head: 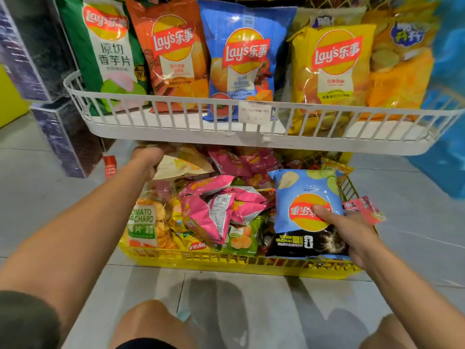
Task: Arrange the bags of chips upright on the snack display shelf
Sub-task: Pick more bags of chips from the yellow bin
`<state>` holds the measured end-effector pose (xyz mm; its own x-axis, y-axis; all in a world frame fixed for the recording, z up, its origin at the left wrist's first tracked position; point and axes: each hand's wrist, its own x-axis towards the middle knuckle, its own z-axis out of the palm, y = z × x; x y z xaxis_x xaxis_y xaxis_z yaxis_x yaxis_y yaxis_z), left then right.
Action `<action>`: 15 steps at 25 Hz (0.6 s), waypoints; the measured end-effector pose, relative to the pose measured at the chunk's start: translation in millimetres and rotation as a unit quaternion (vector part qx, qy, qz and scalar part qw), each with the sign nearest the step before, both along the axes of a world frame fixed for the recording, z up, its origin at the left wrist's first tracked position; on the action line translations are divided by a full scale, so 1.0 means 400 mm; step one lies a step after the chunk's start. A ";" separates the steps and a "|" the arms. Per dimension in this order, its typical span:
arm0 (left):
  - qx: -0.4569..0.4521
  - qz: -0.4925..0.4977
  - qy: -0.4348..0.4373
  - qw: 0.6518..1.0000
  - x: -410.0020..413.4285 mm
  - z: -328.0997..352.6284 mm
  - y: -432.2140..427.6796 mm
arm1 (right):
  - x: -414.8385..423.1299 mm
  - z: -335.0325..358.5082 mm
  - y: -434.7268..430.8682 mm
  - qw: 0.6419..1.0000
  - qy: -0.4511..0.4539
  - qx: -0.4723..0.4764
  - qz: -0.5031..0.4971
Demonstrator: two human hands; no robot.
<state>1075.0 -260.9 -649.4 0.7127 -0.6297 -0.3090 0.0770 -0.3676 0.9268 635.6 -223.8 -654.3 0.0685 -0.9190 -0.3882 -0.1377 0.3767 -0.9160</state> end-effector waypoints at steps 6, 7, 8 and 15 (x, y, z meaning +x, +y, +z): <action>-0.019 -0.102 0.125 0.987 0.041 0.060 0.067 | -0.002 0.003 -0.015 0.999 -0.043 0.026 0.003; -0.018 -0.108 0.137 0.985 0.032 0.069 0.084 | -0.002 0.007 -0.015 0.998 -0.047 0.028 0.007; -0.008 -0.118 0.147 0.982 0.029 0.071 0.097 | -0.002 0.013 -0.013 0.998 -0.053 0.026 0.008; -0.062 -0.150 0.219 0.962 -0.043 0.068 0.270 | 0.000 0.043 0.006 0.997 -0.058 0.036 0.037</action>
